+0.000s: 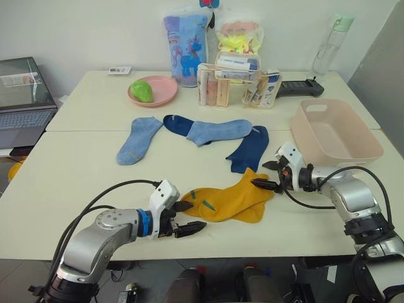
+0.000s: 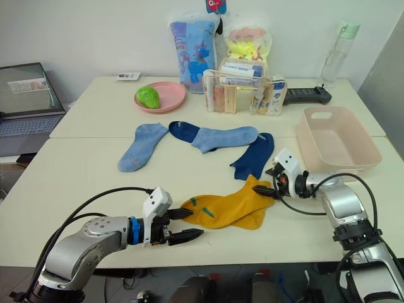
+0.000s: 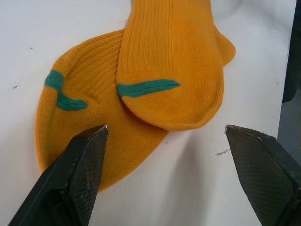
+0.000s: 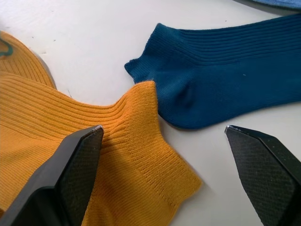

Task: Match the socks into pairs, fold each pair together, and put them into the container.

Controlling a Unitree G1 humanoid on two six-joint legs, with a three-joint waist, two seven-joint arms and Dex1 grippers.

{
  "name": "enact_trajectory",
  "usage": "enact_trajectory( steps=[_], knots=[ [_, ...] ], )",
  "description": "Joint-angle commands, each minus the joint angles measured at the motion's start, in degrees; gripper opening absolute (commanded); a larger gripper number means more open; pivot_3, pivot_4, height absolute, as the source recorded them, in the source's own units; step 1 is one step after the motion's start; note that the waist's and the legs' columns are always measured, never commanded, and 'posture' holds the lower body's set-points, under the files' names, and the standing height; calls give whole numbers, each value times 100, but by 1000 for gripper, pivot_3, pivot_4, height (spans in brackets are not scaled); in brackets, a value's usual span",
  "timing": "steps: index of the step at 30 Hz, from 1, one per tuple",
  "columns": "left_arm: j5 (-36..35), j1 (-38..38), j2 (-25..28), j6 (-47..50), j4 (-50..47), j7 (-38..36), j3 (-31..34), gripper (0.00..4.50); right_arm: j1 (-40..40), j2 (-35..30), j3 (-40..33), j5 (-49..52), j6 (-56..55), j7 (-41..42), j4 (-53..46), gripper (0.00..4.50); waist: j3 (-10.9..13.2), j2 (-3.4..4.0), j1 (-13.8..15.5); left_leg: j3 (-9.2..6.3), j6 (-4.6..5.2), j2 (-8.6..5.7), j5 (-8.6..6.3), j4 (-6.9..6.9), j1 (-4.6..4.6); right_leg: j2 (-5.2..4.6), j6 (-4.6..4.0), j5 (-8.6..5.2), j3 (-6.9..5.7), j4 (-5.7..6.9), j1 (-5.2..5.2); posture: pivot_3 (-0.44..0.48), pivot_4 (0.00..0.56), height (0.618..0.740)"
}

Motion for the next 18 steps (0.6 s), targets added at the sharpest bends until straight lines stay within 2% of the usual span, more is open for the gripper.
enact_trajectory(
  steps=[1, 3, 8, 11, 16, 18],
  knots=[
    [-304, -40, -32, 102, -127, 0, 32, 4140, -77, 1, -103, 0, -18, 41, -119, 4448, 0, 0, 0, 1, 0, 0, 0, 0, 0, 0, 0, 0, 0, 0, 0, 0, 150, 740],
    [-550, -55, -45, 261, -207, 6, 127, 4140, -59, 1, -114, 7, -2, 29, -145, 4448, 0, 0, 0, 1, 0, 0, 0, 0, 0, 0, 0, 0, 0, 0, 0, 0, 150, 740],
    [-544, -89, 100, 196, -93, -14, 66, 4140, -40, 3, -133, -6, -18, -7, -133, 4448, 0, 0, 0, 0, 0, 0, 0, 0, 0, 0, 0, 0, 0, 0, 0, 0, 150, 740],
    [-515, -154, 110, 207, -36, 20, -3, 3562, -31, 4, -140, 0, -5, -22, -159, 4448, 0, 0, 0, 0, 0, 0, 0, 0, 0, 0, 0, 0, 0, 0, 0, 0, 150, 740],
    [-539, -223, 85, 246, -14, 44, -59, 2000, -20, -7, -157, 2, 0, -35, -170, 4448, 0, 0, 0, 0, 0, 0, 0, 0, 0, 0, 0, 0, 0, 0, 0, 0, 150, 740],
    [-540, -251, 85, 247, -2, 46, -86, 2000, -14, -15, -163, 1, -4, -36, -171, 4448, 0, 0, 0, 0, 0, 0, 0, 0, 0, 0, 0, 0, 0, 0, 0, 0, 150, 740]
  ],
)
